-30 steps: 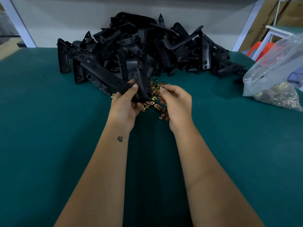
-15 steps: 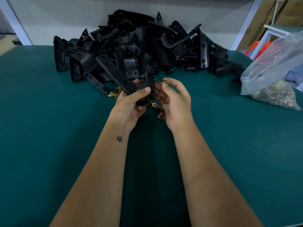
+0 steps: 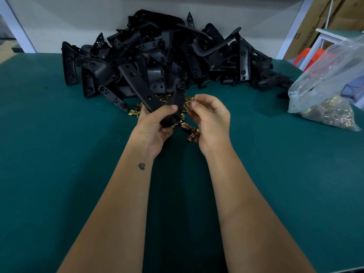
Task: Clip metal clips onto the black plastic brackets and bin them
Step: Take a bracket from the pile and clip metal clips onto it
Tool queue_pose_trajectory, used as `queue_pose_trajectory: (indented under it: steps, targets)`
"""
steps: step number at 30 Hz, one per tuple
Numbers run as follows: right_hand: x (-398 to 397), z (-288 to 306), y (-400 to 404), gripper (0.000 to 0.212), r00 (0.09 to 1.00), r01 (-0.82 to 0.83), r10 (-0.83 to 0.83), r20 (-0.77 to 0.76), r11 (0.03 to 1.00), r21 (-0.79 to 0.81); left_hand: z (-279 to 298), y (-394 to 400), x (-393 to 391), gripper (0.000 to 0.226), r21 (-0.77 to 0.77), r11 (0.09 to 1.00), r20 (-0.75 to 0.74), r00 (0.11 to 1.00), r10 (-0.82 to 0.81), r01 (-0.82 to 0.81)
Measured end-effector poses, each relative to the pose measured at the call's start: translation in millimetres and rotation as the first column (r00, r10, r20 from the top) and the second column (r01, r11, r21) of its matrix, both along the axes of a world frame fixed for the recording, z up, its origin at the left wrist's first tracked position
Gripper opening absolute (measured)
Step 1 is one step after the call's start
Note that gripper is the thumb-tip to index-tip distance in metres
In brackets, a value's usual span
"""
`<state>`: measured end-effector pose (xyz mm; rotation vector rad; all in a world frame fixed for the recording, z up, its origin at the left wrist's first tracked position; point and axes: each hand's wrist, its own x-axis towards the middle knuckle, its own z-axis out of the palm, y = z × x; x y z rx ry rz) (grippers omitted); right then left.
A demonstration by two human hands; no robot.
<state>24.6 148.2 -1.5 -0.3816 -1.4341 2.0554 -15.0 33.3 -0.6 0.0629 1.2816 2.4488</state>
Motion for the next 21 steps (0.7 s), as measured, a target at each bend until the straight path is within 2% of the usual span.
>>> queue_pose_trajectory:
  steps: [8,14,19,21]
  targets:
    - [1.0,0.0,0.1,0.02,1.0,-0.024,0.024,0.004,1.0,-0.009,-0.5,2.2,-2.4,0.04,-0.025,0.996,0.008,0.996,0.089,-0.089]
    - [1.9,0.0,0.0,0.026,0.998,-0.058,0.058,-0.022,0.998,-0.015,-3.0,0.9,-2.5,0.025,-0.056,0.998,-0.021,0.999,0.036,-0.038]
    - [2.7,1.8,-1.1,0.027,0.993,-0.108,0.106,-0.054,0.993,-0.038,-3.1,0.7,-2.9,0.023,-0.03,0.999,-0.057,0.998,0.011,-0.013]
    - [3.3,2.3,-1.5,0.025,0.991,-0.122,0.118,-0.069,0.991,-0.052,-2.7,1.7,-2.3,0.03,0.004,1.0,-0.045,0.999,0.016,-0.015]
